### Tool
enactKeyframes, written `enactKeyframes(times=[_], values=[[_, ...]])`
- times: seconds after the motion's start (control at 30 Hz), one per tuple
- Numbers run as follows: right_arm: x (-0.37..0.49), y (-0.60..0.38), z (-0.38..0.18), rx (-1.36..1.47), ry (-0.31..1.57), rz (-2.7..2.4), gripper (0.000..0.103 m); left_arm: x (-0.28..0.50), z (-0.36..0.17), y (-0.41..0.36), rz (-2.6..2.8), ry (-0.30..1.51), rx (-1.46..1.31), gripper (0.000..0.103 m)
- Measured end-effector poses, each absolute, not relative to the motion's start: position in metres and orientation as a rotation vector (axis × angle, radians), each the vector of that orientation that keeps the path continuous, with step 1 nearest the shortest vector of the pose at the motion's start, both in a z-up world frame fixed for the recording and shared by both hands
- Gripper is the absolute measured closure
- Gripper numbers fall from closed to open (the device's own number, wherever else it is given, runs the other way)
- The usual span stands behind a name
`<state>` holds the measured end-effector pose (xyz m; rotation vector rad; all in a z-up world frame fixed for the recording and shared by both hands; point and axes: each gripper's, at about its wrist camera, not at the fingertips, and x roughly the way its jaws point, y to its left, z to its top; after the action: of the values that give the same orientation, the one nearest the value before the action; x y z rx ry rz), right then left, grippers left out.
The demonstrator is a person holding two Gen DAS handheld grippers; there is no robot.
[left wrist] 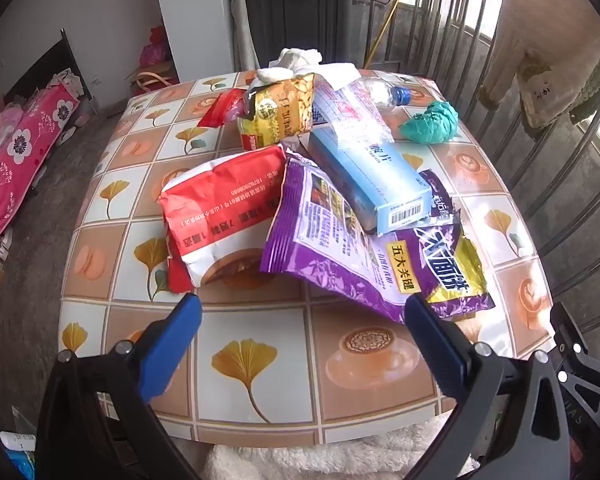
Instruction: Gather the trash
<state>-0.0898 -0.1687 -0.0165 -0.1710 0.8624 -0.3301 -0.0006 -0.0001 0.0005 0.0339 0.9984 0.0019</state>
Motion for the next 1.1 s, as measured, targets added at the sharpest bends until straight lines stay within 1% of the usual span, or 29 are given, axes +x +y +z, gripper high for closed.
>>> enactKeyframes(times=[0.17, 1.1], values=[[-0.09, -0.169, -0.016, -0.17, 0.867, -0.328, 0.006, -0.003, -0.002, -0.01, 0.027, 0.999, 0.072, 0.004], [-0.089, -0.17, -0.019, -0.169, 0.887, -0.326, 0.006, 0.002, -0.004, 0.001, 0.041, 1.02, 0.06, 0.004]])
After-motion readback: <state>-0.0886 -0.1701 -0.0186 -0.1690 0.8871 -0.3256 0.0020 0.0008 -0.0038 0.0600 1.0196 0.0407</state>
